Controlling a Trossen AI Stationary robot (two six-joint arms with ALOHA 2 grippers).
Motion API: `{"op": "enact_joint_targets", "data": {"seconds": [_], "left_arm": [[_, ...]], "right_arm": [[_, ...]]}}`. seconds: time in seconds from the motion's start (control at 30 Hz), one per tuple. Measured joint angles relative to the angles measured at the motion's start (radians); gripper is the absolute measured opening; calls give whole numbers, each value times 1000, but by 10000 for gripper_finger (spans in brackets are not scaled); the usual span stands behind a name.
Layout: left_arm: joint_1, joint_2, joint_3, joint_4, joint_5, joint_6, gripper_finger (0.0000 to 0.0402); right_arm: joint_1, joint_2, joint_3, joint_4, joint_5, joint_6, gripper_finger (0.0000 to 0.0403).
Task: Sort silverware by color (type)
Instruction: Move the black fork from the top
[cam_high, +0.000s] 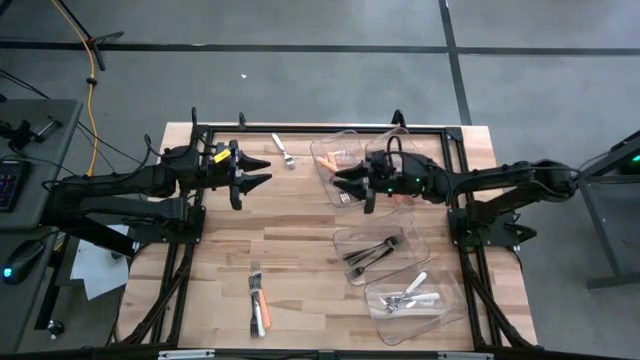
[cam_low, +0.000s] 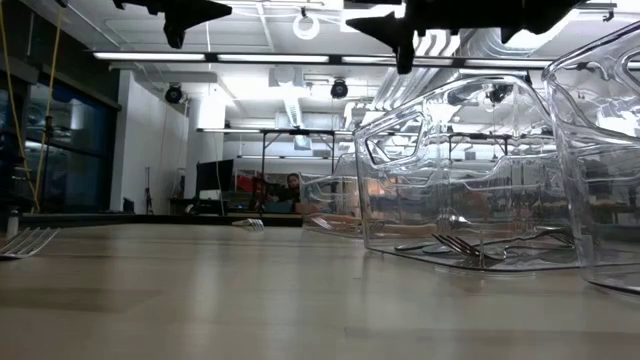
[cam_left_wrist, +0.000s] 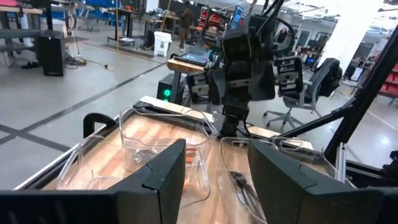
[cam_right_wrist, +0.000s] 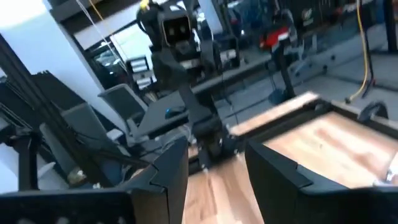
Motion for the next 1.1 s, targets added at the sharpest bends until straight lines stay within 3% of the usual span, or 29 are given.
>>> {"op": "enact_joint_targets", "data": {"seconds": [0.3,1.1], "left_arm": [[0,0,0,-2,0,1,161],[0,0,0,-2,-1,2,161]], "right_arm": [[1,-1,8,-33,-7,-251,144],[0,-1,9,-31,31,-253,144]]}}
